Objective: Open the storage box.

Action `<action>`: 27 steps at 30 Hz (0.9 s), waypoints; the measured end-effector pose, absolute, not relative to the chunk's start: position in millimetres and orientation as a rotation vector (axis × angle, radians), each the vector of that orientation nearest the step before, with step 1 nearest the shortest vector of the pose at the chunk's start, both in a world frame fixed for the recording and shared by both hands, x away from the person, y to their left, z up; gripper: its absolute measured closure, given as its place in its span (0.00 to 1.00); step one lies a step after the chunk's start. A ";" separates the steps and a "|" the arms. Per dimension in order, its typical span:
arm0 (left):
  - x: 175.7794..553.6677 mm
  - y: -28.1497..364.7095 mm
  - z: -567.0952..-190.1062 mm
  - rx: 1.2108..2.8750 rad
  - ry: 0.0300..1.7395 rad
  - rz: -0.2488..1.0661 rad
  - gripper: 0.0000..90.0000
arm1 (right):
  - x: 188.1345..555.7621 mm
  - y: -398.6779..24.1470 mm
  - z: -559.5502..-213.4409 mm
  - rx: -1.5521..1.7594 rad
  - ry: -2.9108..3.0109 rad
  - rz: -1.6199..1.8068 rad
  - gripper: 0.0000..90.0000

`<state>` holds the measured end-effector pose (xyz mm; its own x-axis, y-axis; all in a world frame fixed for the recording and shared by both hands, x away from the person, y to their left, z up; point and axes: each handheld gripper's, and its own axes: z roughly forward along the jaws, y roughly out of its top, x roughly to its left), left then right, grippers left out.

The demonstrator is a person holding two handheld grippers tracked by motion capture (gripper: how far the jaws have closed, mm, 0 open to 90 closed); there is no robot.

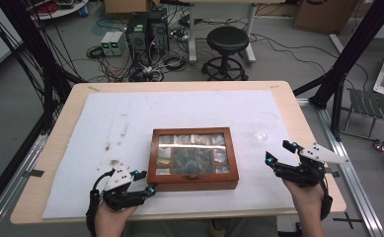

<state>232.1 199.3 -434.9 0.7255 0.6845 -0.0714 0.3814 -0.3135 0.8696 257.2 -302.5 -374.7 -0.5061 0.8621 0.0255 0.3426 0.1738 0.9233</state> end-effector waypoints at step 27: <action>250.1 197.0 -385.6 1.835 0.665 0.557 0.46 | 265.5 -265.4 -389.9 0.866 2.215 1.362 0.40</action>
<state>250.1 197.0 -385.6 0.7364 0.6734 0.0643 0.1811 -0.2878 0.9404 265.5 -265.4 -389.9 -0.7290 0.6843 -0.0141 0.2964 0.3342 0.8947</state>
